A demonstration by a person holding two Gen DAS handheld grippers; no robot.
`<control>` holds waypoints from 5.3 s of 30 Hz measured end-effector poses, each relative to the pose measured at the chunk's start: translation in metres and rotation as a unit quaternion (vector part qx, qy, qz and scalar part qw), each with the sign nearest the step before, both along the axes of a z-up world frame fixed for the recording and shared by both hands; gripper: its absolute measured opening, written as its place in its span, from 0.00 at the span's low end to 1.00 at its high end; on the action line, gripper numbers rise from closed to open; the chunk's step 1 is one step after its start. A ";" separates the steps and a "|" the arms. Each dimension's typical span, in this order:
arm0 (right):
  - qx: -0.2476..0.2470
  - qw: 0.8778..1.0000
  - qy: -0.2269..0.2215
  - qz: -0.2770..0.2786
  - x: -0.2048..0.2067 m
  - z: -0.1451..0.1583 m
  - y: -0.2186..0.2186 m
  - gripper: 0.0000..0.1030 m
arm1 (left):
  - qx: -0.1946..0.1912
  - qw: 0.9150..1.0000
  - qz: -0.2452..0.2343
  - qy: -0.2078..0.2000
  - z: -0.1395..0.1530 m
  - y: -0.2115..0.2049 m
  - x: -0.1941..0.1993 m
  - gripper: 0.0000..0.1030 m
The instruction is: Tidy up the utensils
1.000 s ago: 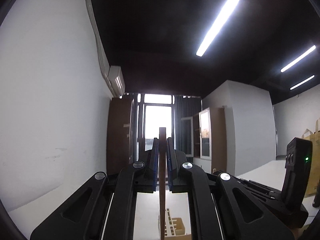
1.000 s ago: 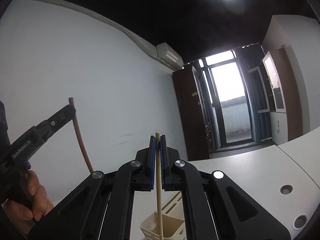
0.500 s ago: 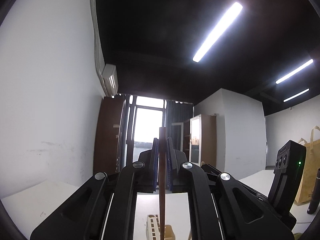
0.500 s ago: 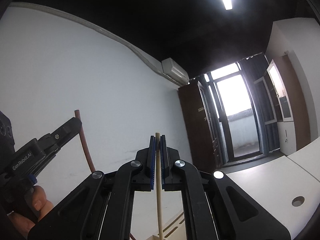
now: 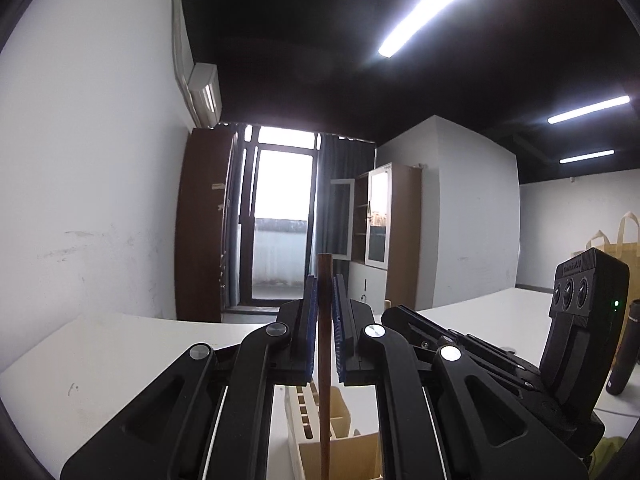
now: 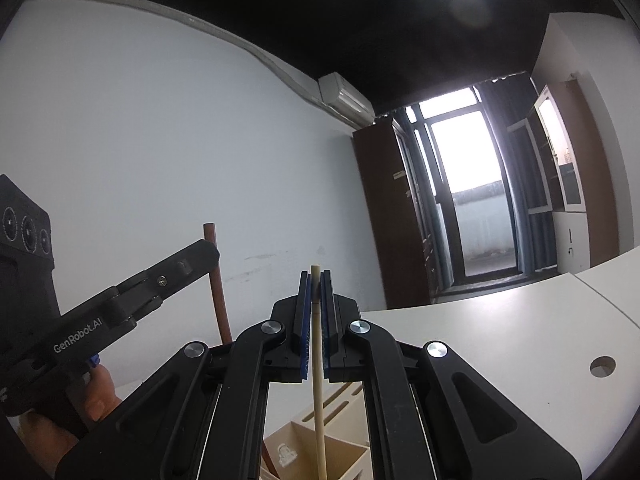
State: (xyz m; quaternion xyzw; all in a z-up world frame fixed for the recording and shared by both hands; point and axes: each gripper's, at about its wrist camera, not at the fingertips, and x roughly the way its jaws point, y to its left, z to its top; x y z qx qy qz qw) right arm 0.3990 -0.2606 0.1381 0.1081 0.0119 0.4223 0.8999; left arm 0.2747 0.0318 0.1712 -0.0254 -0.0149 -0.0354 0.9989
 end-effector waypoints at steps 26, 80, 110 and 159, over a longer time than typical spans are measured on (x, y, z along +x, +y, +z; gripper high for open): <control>-0.044 0.999 0.025 -0.007 -0.008 -0.013 0.005 0.05 | 0.014 1.000 -0.015 0.015 -0.012 0.011 0.003 0.07; -0.100 0.990 0.058 -0.082 -0.042 -0.008 -0.015 0.29 | -0.010 0.995 -0.003 0.097 -0.007 0.020 -0.046 0.41; -0.264 0.926 0.245 -0.114 -0.072 -0.083 -0.012 0.48 | 0.006 0.942 0.036 0.334 -0.078 0.013 -0.054 0.54; -0.386 0.833 0.384 -0.101 -0.026 -0.174 0.035 0.25 | 0.018 0.839 0.020 0.543 -0.214 0.008 0.030 0.25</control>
